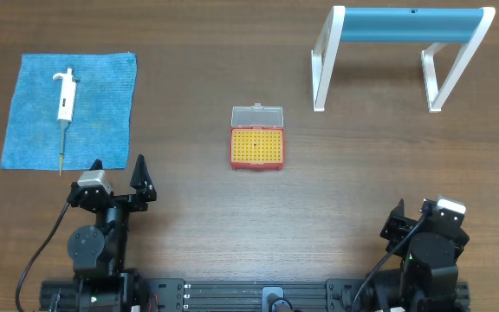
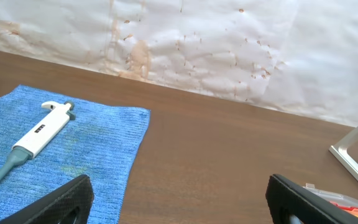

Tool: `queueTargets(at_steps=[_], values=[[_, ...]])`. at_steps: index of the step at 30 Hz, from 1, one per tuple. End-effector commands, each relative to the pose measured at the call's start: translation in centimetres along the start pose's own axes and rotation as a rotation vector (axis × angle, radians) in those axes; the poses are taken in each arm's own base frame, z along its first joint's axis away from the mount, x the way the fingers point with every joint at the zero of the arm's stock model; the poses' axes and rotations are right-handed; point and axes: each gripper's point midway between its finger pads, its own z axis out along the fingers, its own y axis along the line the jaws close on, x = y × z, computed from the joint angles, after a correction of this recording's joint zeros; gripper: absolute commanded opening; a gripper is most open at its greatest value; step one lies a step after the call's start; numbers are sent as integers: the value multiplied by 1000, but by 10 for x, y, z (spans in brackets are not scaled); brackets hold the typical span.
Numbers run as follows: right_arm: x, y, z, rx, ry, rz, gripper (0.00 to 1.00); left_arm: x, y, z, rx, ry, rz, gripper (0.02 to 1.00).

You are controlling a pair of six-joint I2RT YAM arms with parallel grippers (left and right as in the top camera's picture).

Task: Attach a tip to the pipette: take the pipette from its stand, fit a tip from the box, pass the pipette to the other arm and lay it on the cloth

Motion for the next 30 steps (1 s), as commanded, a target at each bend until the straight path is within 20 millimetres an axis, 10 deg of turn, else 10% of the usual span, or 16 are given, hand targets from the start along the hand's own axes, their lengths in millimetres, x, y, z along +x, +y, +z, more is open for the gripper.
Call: queueTargets(at_steps=[1,8,18,30], values=[[-5,4,-1,-24,-25,18,851,-1,2,-1,-13,-5,16,899],[-61,60,37,-238,-388,98,851,-1,2,-1,-13,-5,17,899],[-17,75,79,-291,-382,69,851,0,2,-1,-13,-4,17,899],[-16,80,78,-351,-388,-7,853,-1,2,-1,-13,-5,17,899]])
